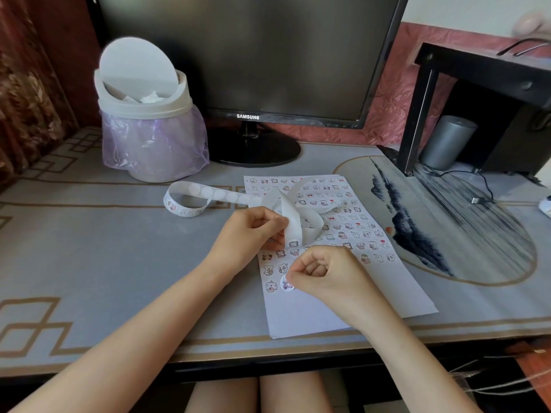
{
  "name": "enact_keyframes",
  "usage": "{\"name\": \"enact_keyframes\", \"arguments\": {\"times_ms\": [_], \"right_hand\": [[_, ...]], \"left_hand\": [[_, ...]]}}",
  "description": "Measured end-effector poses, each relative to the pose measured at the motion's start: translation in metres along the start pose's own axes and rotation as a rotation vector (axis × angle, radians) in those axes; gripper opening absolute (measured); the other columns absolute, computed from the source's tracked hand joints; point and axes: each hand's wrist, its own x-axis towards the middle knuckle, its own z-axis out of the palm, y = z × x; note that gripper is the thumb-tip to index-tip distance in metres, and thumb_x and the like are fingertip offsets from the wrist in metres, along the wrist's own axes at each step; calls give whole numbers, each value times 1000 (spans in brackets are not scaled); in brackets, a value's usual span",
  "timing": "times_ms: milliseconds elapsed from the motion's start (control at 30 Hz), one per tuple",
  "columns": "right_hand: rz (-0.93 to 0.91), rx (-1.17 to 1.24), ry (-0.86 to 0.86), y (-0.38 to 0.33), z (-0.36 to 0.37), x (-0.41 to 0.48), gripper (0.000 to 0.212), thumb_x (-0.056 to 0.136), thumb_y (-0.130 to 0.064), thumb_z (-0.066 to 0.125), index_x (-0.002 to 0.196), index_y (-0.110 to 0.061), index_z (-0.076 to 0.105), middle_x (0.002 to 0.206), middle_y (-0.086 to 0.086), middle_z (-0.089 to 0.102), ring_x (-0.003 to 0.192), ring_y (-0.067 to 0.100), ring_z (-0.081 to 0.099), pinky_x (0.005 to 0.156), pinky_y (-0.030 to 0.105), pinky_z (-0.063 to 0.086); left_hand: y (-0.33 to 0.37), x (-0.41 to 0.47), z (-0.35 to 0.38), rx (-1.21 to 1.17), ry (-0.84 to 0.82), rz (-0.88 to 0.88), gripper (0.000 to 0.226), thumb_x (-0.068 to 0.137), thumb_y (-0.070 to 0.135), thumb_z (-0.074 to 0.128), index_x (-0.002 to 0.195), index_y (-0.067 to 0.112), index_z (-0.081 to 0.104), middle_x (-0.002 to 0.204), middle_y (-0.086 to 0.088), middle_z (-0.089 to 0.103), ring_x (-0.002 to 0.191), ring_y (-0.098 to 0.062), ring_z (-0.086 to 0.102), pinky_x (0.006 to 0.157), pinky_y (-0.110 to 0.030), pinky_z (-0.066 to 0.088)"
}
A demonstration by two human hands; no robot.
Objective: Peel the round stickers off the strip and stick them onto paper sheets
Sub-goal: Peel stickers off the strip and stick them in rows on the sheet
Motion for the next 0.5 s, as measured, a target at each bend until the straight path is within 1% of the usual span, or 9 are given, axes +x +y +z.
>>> {"name": "enact_keyframes", "arguments": {"times_ms": [100,200,367,500], "right_hand": [[-1,-22,8,0,0,-1,11,74,-15,72,65,-21,68,53,-14,57,49,-1,46,57,20,40],[-4,-51,20,1,1,-1,10,73,-16,72,66,-21,67,52,-15,57,49,-1,46,57,21,40],[-36,-148,56,4,5,-1,7,72,-22,71,67,-23,66,56,-16,59,51,1,49,60,26,47],[-62,-164,66,6,6,-1,8,72,-22,72,68,-22,66,53,-18,56,48,2,46,57,24,39]], "left_hand": [[-1,1,0,2,-1,1,14,91,12,61,81,2,64,66,-6,66,63,-14,63,67,-23,57],[-1,1,0,-1,-1,0,14,90,12,61,80,4,64,66,-5,67,62,-14,63,66,-22,57],[-2,2,0,-5,1,-3,13,90,12,61,80,4,64,65,-4,67,61,-13,64,64,-20,56],[-3,3,0,2,1,2,14,90,11,61,83,-1,64,69,-9,67,63,-15,64,63,-20,55]]}}
